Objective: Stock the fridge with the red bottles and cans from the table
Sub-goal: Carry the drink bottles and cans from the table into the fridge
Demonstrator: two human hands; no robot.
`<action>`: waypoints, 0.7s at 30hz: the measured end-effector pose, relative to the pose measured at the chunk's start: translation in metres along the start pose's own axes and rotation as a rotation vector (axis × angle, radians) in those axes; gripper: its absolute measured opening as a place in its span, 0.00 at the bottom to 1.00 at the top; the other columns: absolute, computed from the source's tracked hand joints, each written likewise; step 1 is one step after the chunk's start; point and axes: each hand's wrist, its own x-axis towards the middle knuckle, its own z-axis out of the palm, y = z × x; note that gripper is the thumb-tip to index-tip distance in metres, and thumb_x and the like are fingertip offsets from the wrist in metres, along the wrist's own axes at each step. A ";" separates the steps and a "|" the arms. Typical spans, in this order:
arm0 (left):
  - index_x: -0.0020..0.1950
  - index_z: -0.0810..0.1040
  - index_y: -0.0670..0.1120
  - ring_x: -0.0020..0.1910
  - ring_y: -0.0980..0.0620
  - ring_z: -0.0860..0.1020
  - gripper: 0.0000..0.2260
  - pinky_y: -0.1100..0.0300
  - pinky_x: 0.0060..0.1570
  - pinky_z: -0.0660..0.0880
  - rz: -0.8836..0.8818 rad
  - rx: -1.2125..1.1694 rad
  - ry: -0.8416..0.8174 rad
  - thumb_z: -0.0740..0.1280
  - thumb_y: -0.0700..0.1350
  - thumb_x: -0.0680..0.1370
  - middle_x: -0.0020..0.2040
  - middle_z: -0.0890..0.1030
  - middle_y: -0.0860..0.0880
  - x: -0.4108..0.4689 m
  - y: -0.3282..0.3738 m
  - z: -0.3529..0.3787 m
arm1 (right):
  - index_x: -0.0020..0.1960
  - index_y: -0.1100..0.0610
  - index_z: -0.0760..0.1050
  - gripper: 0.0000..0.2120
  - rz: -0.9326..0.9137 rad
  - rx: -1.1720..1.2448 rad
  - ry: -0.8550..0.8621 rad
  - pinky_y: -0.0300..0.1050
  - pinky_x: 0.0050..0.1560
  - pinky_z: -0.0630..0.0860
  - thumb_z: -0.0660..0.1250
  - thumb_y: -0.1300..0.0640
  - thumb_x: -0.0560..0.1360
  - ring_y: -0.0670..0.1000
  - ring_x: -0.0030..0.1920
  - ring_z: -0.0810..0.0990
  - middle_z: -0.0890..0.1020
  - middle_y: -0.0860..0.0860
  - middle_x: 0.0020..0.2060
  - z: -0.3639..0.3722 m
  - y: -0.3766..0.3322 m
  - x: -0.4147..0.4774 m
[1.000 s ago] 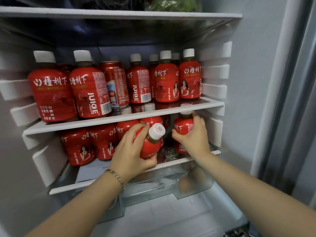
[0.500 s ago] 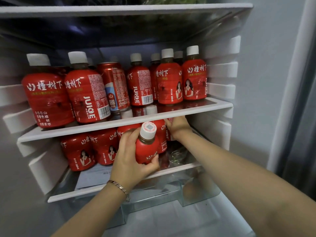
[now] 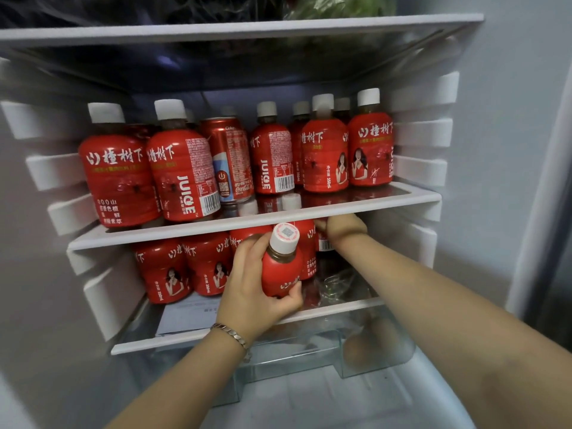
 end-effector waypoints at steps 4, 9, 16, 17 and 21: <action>0.64 0.64 0.46 0.57 0.64 0.64 0.30 0.81 0.58 0.59 -0.022 -0.004 -0.005 0.67 0.52 0.64 0.56 0.69 0.49 0.000 0.003 -0.002 | 0.70 0.60 0.64 0.25 0.072 0.071 0.024 0.50 0.65 0.70 0.65 0.54 0.76 0.56 0.63 0.73 0.73 0.57 0.65 0.005 0.001 -0.007; 0.64 0.63 0.48 0.56 0.65 0.64 0.31 0.83 0.57 0.58 -0.058 -0.017 -0.014 0.67 0.53 0.64 0.56 0.68 0.48 0.000 0.008 -0.005 | 0.65 0.60 0.68 0.18 -0.093 0.196 0.116 0.46 0.60 0.71 0.62 0.54 0.78 0.57 0.61 0.76 0.77 0.58 0.59 0.001 0.007 -0.085; 0.70 0.62 0.44 0.58 0.66 0.63 0.37 0.86 0.53 0.57 -0.268 -0.154 -0.109 0.77 0.39 0.65 0.60 0.63 0.53 -0.004 0.031 0.002 | 0.64 0.49 0.70 0.28 -0.403 0.556 -0.162 0.39 0.61 0.71 0.70 0.42 0.68 0.44 0.59 0.76 0.77 0.48 0.59 -0.010 -0.023 -0.148; 0.71 0.60 0.45 0.59 0.65 0.62 0.38 0.85 0.55 0.57 -0.273 -0.162 -0.139 0.76 0.40 0.66 0.61 0.62 0.54 -0.005 0.036 0.006 | 0.60 0.48 0.72 0.22 -0.389 0.597 -0.125 0.37 0.58 0.72 0.73 0.47 0.68 0.42 0.55 0.78 0.79 0.47 0.54 -0.011 -0.026 -0.149; 0.74 0.53 0.48 0.67 0.58 0.60 0.39 0.65 0.70 0.58 -0.227 -0.224 -0.354 0.71 0.47 0.69 0.66 0.58 0.51 -0.001 0.045 0.009 | 0.48 0.45 0.76 0.10 -0.347 0.671 0.064 0.29 0.47 0.73 0.73 0.56 0.71 0.37 0.44 0.79 0.82 0.43 0.42 -0.019 -0.021 -0.154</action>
